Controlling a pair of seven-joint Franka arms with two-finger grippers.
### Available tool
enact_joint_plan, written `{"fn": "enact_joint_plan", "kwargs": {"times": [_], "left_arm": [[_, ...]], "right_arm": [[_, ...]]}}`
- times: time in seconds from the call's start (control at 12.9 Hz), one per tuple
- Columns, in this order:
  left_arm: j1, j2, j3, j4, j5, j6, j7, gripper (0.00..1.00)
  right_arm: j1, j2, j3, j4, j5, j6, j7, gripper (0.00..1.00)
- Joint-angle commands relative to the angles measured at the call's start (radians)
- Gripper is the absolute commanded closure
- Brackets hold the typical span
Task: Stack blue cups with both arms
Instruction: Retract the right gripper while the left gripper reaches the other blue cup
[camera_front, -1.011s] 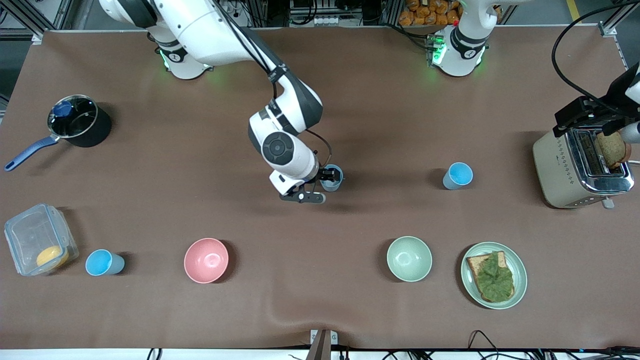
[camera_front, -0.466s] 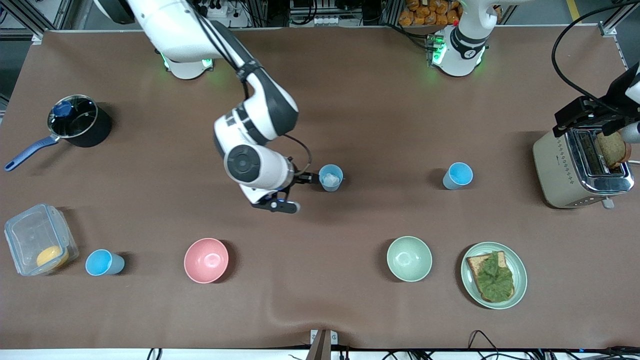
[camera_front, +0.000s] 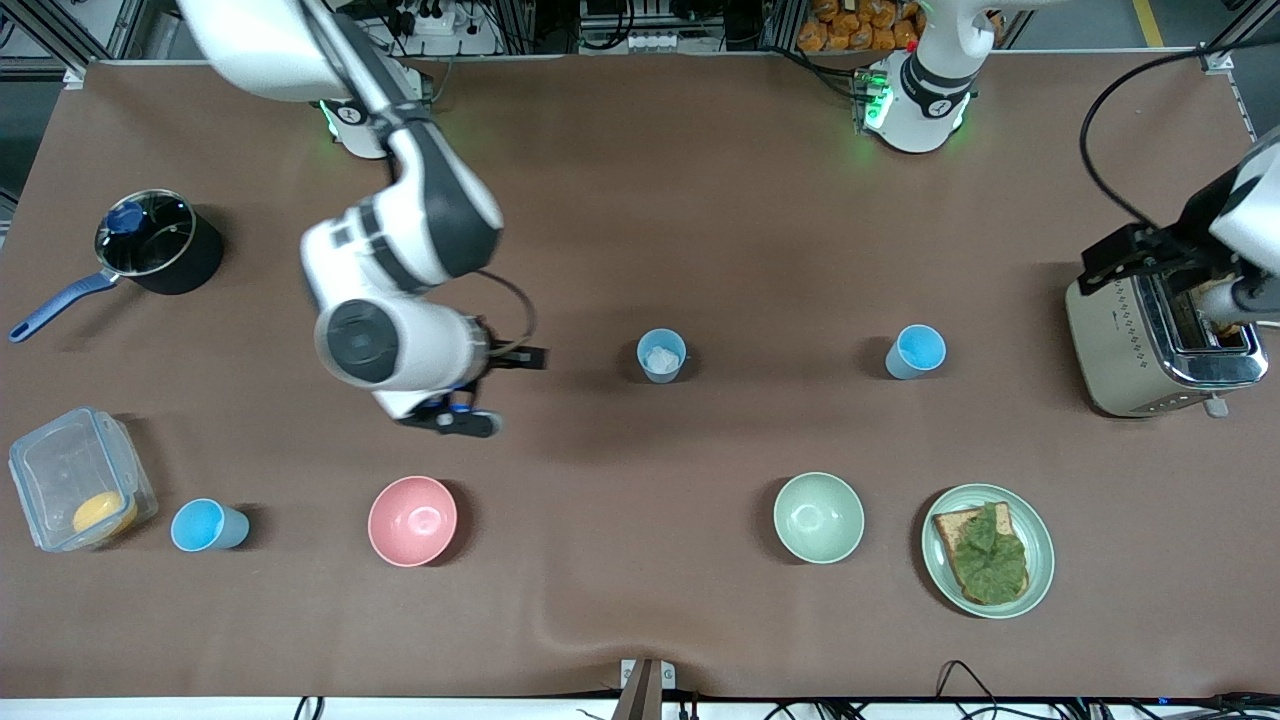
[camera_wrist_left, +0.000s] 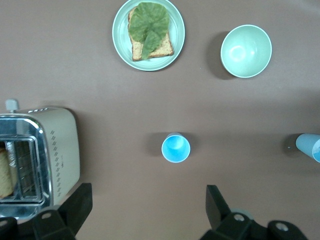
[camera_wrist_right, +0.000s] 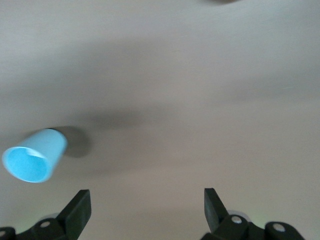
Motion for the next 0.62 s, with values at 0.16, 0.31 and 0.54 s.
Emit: {"fn": "enact_joint_plan", "kwargs": {"times": [0.16, 0.31, 0.54], "left_arm": [[-0.004, -0.043, -0.006, -0.234, -0.018, 0.208, -0.014, 0.00], [-0.035, -0.038, -0.012, -0.356, 0.024, 0.298, -0.003, 0.00], [-0.038, -0.012, -0.010, -0.469, 0.028, 0.358, 0.003, 0.00]], "right_arm": [[-0.137, -0.103, 0.020, -0.030, -0.040, -0.054, -0.110, 0.00], [-0.174, -0.180, 0.017, -0.093, -0.073, -0.040, -0.101, 0.00], [-0.262, -0.321, 0.017, -0.182, -0.173, -0.024, -0.112, 0.00]]}}
